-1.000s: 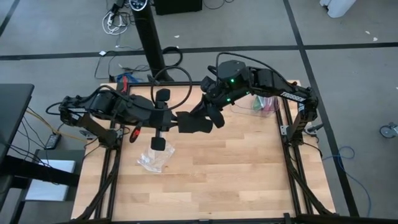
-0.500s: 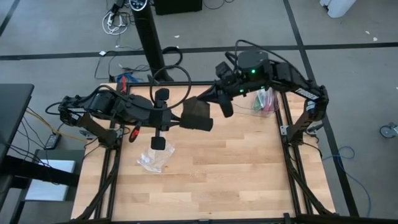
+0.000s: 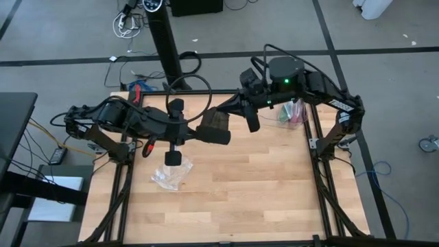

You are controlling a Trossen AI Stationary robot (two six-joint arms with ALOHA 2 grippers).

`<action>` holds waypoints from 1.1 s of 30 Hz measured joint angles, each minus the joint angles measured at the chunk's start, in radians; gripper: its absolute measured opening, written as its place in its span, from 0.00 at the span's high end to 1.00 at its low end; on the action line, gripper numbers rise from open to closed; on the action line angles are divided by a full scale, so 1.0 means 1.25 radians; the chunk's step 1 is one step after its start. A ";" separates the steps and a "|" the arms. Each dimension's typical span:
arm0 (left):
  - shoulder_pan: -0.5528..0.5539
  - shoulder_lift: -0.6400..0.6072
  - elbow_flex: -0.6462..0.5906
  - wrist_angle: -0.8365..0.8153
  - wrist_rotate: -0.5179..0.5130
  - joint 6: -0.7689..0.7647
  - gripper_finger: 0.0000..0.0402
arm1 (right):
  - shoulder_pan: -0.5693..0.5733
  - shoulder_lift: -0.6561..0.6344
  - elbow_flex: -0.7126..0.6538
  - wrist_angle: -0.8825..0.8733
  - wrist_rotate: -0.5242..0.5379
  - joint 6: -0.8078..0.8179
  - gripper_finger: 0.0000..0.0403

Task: Roll bandage
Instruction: Roll the black bandage

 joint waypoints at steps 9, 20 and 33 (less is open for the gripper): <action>0.005 -0.006 0.000 0.002 -0.011 -0.017 0.97 | 0.059 -0.027 0.000 0.026 0.070 -0.002 1.00; -0.032 -0.005 0.006 0.100 -0.003 0.006 0.97 | 0.004 -0.008 0.000 -0.047 0.106 -0.013 0.99; -0.037 -0.006 0.108 0.104 -0.020 0.000 0.97 | -0.008 0.026 0.001 -0.074 0.031 0.016 0.94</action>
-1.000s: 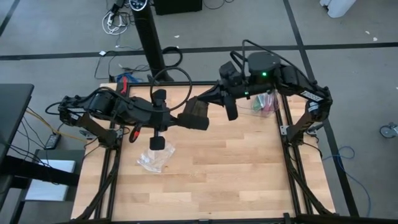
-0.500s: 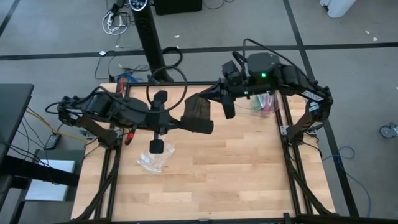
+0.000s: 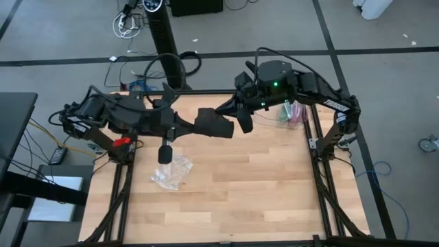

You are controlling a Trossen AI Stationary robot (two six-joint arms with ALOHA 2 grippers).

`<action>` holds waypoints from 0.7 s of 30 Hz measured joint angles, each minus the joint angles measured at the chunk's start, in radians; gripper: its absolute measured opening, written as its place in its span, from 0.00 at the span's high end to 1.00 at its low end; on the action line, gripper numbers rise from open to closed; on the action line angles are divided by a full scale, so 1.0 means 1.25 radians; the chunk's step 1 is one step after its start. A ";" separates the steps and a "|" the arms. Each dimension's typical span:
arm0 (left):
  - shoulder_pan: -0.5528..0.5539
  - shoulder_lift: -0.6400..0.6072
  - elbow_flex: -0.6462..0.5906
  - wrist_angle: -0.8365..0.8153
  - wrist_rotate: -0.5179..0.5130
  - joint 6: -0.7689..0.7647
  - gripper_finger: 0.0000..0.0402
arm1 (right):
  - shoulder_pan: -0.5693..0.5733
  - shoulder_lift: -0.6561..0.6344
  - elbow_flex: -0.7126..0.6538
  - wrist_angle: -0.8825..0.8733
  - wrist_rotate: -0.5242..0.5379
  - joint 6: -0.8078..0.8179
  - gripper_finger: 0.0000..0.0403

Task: Roll bandage
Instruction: Roll the black bandage

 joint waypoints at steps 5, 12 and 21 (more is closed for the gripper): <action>0.001 -0.001 0.013 0.034 0.000 -0.034 0.97 | 0.000 0.003 0.000 0.007 -0.003 -0.002 0.87; 0.009 -0.013 0.013 0.132 0.006 -0.158 0.97 | -0.001 -0.004 0.000 0.043 0.000 -0.014 0.70; 0.033 -0.035 0.014 0.284 0.008 -0.425 0.97 | -0.007 -0.048 0.000 0.060 0.024 -0.043 0.59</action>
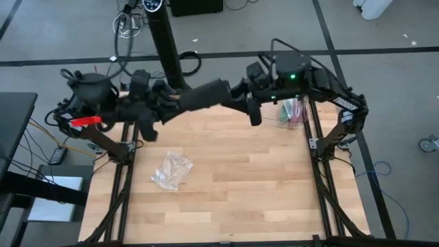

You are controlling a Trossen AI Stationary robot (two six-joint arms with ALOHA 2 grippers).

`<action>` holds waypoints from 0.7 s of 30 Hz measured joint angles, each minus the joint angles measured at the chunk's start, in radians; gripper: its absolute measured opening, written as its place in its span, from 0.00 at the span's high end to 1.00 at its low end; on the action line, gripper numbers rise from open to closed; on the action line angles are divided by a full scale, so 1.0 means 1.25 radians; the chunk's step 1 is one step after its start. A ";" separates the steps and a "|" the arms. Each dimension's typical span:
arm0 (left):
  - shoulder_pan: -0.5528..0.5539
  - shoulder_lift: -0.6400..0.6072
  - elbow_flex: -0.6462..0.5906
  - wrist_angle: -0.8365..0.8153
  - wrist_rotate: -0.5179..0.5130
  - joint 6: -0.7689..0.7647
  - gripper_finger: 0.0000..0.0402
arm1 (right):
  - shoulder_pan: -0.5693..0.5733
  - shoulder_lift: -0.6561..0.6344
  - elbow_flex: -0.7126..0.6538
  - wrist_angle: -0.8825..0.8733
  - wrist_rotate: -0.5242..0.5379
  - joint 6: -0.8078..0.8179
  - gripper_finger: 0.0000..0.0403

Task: Roll bandage
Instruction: Roll the black bandage

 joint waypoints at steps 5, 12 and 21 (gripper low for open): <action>0.000 -0.007 0.000 -0.034 -0.001 -0.017 0.97 | 0.007 -0.034 0.000 -0.007 0.019 -0.007 0.55; -0.001 0.000 -0.033 -0.294 -0.094 0.178 0.97 | 0.034 -0.062 0.000 -0.082 0.019 -0.002 0.55; 0.039 0.007 -0.240 -0.331 0.053 0.092 0.97 | 0.092 -0.020 -0.001 -0.176 0.020 0.013 0.73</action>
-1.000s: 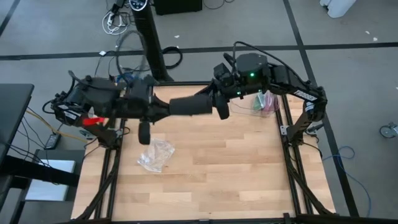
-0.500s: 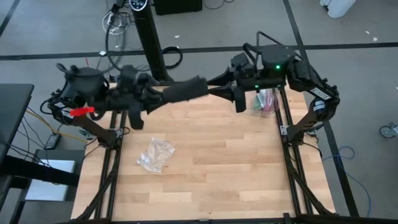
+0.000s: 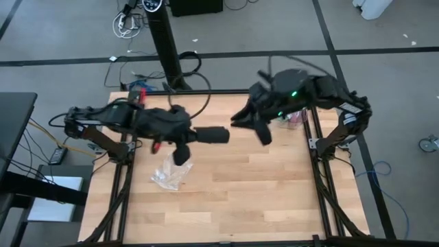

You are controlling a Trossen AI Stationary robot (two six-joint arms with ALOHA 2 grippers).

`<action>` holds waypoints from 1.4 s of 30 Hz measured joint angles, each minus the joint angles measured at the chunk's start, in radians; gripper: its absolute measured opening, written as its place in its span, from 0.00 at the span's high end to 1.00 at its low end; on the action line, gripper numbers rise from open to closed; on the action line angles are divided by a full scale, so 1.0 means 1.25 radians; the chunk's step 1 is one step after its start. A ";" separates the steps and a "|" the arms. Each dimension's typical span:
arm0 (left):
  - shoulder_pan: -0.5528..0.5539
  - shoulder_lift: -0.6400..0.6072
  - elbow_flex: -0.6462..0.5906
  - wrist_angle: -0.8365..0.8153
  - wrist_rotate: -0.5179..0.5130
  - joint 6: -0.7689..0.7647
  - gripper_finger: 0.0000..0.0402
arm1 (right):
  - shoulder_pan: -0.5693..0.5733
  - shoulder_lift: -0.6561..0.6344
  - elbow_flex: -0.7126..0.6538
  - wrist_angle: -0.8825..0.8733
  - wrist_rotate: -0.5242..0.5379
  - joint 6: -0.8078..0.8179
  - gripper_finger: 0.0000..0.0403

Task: Roll bandage
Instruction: Roll the black bandage

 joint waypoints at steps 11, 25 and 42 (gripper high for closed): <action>0.145 -0.017 -0.264 0.248 0.387 -0.343 0.97 | -0.009 0.038 -0.008 -0.070 0.012 -0.035 0.78; 0.179 -0.006 -0.908 1.271 0.584 -0.902 0.97 | 0.009 0.031 -0.120 -0.100 -0.067 -0.014 0.85; 0.192 -0.025 -1.006 2.062 0.337 -0.918 0.97 | 0.003 -0.031 -0.156 0.108 0.077 0.001 0.64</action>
